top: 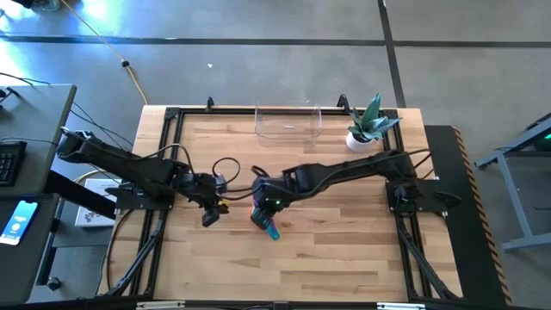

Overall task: Nest measuring cups in basket
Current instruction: Stack the purple measuring cup on top of the light blue measuring cup, then put the nested measuring cups into the transparent bin

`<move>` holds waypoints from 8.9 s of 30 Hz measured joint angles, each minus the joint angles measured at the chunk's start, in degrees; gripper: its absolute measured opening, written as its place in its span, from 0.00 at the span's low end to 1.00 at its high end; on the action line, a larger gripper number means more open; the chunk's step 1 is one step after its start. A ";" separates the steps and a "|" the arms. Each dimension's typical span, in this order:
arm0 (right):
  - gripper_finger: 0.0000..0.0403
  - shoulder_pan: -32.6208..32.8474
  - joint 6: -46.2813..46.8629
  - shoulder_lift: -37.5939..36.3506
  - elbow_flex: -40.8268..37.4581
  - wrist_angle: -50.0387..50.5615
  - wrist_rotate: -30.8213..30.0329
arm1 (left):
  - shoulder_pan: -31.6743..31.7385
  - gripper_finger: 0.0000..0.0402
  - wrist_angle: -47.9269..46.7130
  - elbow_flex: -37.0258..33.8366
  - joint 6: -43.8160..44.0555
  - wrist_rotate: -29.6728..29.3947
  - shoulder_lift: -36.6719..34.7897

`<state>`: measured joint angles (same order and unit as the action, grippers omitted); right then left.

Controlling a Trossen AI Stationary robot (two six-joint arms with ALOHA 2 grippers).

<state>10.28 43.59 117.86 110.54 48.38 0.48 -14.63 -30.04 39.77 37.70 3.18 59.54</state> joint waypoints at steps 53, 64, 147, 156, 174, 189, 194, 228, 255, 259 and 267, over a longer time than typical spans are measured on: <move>0.15 -1.56 -2.62 5.54 0.04 10.30 0.07 | 0.00 0.18 -3.46 -0.04 -0.41 -2.42 0.22; 0.15 -1.04 2.08 6.08 -4.73 13.10 0.12 | 0.00 0.18 -3.57 -0.04 -0.45 -2.42 0.22; 0.15 6.95 33.46 17.82 11.85 -9.79 0.10 | -0.70 0.18 31.76 -39.09 -18.60 -11.46 -56.35; 0.15 5.80 27.31 17.84 12.09 -6.74 -0.83 | -0.70 0.18 31.74 -39.10 -19.96 -11.29 -56.19; 0.15 3.85 19.10 19.22 12.13 -2.07 1.22 | -0.70 0.18 31.75 -39.08 -23.22 -11.47 -56.08; 0.15 1.81 18.00 19.19 12.13 3.82 -0.90 | -0.70 0.18 31.84 -39.08 -23.33 -11.97 -55.49; 0.15 0.64 16.38 19.18 12.13 8.66 -0.88 | -0.70 0.18 31.85 -39.08 -23.39 -12.37 -55.49; 0.15 -1.96 5.43 17.07 24.02 28.68 -6.35 | -0.70 0.18 32.95 -39.01 -24.42 -18.79 -53.11; 0.15 0.34 -7.48 5.07 22.27 41.64 -17.14 | -0.70 0.18 32.91 -39.01 -24.40 -18.79 -53.06; 0.15 0.30 -8.14 1.02 17.88 41.54 -18.45 | -0.70 0.18 32.93 -39.01 -24.40 -18.79 -53.06; 0.16 -0.04 -4.02 -8.98 2.24 39.06 -17.86 | -0.70 0.18 32.89 -39.01 -24.40 -18.77 -53.06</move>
<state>10.24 39.57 108.87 112.78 87.44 -17.38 -15.33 2.86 0.75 13.30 -15.59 6.48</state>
